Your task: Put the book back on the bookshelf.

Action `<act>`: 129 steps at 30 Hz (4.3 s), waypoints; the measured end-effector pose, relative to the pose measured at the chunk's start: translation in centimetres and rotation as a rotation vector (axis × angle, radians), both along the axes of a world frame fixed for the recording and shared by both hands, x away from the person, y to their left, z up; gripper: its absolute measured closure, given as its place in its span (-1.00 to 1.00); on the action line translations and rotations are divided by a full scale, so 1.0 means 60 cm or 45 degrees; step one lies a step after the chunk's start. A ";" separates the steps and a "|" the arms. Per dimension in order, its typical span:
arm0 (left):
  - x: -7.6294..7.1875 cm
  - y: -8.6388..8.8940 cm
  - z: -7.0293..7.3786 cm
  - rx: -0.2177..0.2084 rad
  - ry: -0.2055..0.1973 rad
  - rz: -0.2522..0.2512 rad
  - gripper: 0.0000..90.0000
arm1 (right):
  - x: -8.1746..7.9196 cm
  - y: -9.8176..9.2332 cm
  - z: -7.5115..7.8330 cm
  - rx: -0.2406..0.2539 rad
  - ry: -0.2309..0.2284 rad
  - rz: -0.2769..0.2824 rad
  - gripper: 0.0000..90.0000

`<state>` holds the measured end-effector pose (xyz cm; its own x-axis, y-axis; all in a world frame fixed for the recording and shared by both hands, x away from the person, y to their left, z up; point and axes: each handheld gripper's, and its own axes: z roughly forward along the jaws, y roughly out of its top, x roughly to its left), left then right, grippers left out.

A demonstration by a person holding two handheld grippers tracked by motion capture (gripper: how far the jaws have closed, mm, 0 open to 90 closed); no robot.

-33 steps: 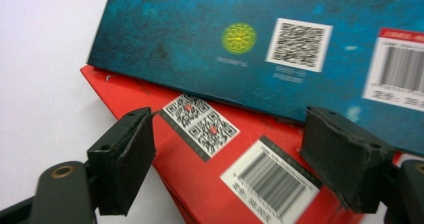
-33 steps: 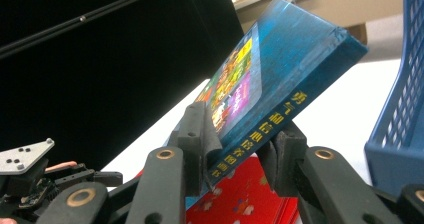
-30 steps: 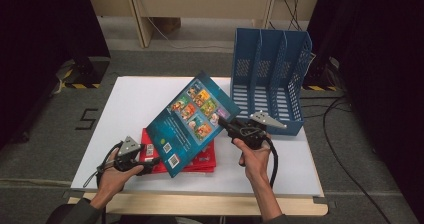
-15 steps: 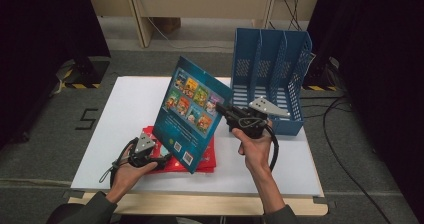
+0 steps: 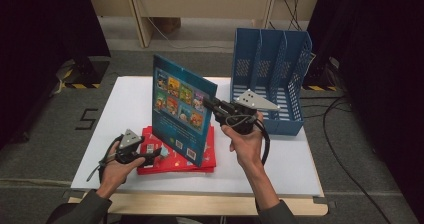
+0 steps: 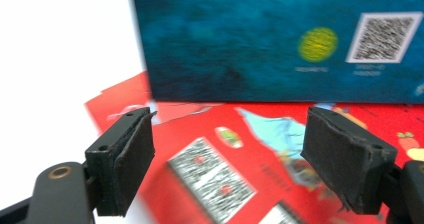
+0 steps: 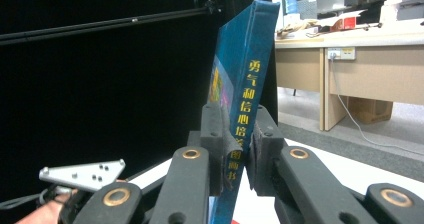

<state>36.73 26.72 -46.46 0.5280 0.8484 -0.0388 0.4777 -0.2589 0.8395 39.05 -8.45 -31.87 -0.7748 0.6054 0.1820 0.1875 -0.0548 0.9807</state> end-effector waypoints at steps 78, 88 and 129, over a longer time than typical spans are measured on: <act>-0.010 0.129 -0.053 0.131 0.239 0.138 -0.57 | -0.028 0.113 -0.099 -0.111 -0.029 0.086 0.71; -0.013 0.127 -0.051 0.135 0.231 0.132 -0.57 | -0.025 0.126 -0.113 -0.113 -0.038 0.109 0.71; -0.013 0.125 -0.051 0.162 0.237 0.127 -0.57 | -0.018 0.134 -0.145 -0.201 -0.089 0.102 0.82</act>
<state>35.97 34.25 -49.52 0.4348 0.9004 -0.0170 0.6499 -0.3006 0.6981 37.99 -0.44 -40.55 -0.8291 0.5581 0.0335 0.1161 0.1133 0.9868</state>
